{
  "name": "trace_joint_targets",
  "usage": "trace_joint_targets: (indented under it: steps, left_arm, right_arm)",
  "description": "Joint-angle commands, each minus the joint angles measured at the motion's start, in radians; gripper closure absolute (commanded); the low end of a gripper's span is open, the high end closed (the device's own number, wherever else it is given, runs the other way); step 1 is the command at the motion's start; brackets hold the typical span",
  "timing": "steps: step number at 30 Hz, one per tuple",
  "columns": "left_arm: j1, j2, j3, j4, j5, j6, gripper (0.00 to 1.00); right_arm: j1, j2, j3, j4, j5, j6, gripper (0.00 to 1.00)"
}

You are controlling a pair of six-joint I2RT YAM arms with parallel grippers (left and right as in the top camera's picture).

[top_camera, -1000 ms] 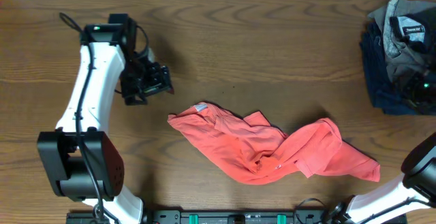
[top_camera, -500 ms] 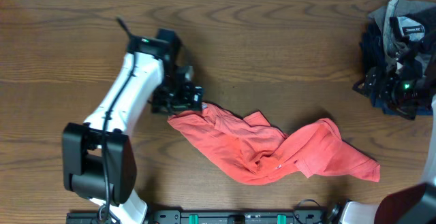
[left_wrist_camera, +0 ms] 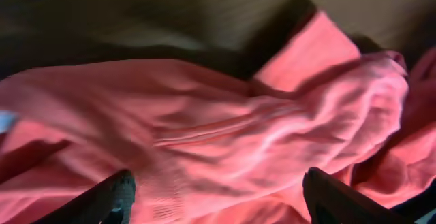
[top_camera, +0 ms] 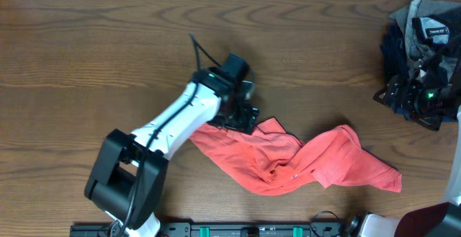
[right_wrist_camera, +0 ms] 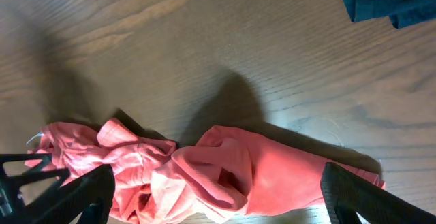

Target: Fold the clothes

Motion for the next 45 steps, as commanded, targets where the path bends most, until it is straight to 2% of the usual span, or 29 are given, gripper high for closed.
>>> trace_joint_targets:
  steps: [1,6,15,17,18,19,20,21,28,32,37,39,40,43,45]
  left_arm:
    - [-0.041,0.005,-0.003,0.002,-0.095,-0.054,0.20]
    - [-0.065,0.022,-0.003,-0.017,-0.120,-0.092,0.20]
    - [-0.066,0.076,-0.003,-0.014,-0.121,-0.092,0.20]
    - [-0.066,0.079,-0.003,-0.002,-0.121,-0.092,0.32]
    - [-0.066,0.078,-0.003,0.008,-0.121,-0.092,0.46]
    - [-0.066,0.077,-0.001,0.018,-0.121,-0.092,0.65]
    - [-0.065,0.077,0.004,0.024,-0.122,-0.091,0.91]
    - [-0.061,0.077,0.013,0.026,-0.133,-0.092,0.94]
    - [0.060,0.072,0.172,0.000,-0.176,-0.105,0.94]
    - [0.191,0.071,0.317,0.023,-0.196,-0.103,0.94]
    - [0.375,0.071,0.443,0.118,-0.196,-0.166,0.94]
    - [0.439,0.071,0.444,0.146,-0.196,-0.208,0.94]
    - [0.478,0.071,0.443,0.141,-0.195,-0.248,0.89]
    - [0.551,0.072,0.429,0.093,-0.165,-0.311,0.29]
    - [0.571,0.072,0.426,0.024,-0.158,-0.305,0.19]
  right_arm:
    - [0.008,-0.006,0.013,0.000,0.000,-0.010,0.05]
    - [0.008,-0.007,0.013,0.000,0.000,-0.011,0.05]
    - [0.008,-0.007,0.013,0.000,0.001,-0.011,0.04]
    - [0.008,-0.007,0.013,0.000,0.000,-0.011,0.04]
    - [0.008,-0.007,0.013,0.001,0.000,-0.011,0.04]
    - [0.008,-0.006,0.013,0.002,0.000,-0.011,0.04]
    - [0.008,-0.007,0.013,0.002,0.000,-0.011,0.04]
    - [0.008,-0.007,0.013,0.002,0.000,-0.011,0.04]
    - [0.008,-0.006,0.013,0.002,0.001,-0.011,0.04]
    - [0.008,-0.006,0.013,0.005,0.001,-0.011,0.04]
    - [0.008,-0.006,0.013,0.004,0.001,-0.011,0.03]
    - [0.008,-0.006,0.013,0.003,0.001,-0.011,0.03]
    - [0.008,-0.006,0.013,0.002,0.002,-0.011,0.03]
    - [0.008,-0.006,0.013,-0.002,0.009,-0.011,0.03]
    - [0.008,-0.006,0.013,-0.002,0.008,-0.011,0.03]
